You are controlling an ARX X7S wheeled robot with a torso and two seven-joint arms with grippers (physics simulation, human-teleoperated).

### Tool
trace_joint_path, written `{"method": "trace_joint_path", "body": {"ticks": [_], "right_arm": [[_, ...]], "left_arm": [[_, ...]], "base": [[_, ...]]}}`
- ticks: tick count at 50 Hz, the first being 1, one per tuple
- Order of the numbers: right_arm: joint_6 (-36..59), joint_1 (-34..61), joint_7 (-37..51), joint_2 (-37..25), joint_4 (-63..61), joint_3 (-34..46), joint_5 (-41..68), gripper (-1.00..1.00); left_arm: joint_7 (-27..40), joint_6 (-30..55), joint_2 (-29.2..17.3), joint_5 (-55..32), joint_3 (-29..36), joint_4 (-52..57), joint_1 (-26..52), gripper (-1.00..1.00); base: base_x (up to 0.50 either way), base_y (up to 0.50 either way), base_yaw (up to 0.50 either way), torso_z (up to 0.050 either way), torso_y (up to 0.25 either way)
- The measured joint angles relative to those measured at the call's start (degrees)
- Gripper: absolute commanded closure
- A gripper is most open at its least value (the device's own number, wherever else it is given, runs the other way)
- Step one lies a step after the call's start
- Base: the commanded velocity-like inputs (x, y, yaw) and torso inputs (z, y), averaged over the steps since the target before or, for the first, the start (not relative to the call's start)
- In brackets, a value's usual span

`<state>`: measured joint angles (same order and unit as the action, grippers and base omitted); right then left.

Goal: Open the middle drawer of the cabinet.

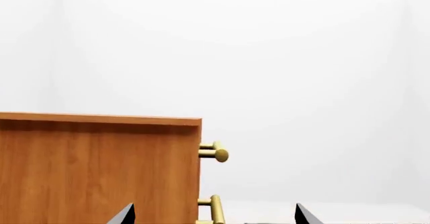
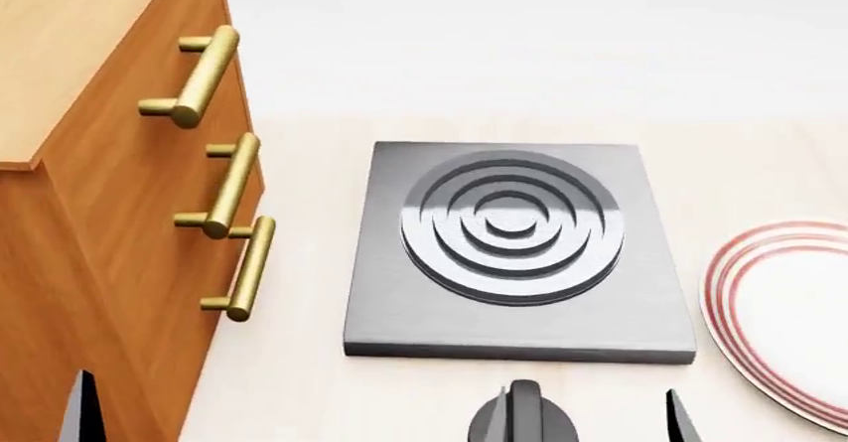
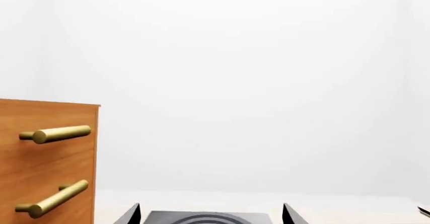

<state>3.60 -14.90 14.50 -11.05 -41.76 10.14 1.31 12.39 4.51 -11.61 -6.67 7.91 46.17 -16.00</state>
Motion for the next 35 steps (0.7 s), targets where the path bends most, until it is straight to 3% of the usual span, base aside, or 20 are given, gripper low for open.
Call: {"method": "trace_joint_path", "body": {"ticks": [7,26,35], "right_arm": [[-0.4,0.0,0.2,-0.3,0.1,0.1,0.4,-1.00],[-1.9,-0.3,1.3,-1.0,0.3,0.3,0.6,-1.00],[-2.0,-0.4,2.1,-1.1,0.2,-0.2,1.2,-1.00]], "left_arm": [[0.3,0.0,-0.3,0.0,0.3,-0.1,0.1,-1.00],[0.9,-0.4,-1.1,0.2,1.1,-0.2,0.4,-1.00],[0.7,8.9,-2.3,7.0,4.2,0.6,9.2,-1.00]], "base": [[0.50,0.00,0.00,0.000,0.000],[0.00,0.00,0.00,0.000,0.000],[0.00,0.00,0.00,0.000,0.000]]}}
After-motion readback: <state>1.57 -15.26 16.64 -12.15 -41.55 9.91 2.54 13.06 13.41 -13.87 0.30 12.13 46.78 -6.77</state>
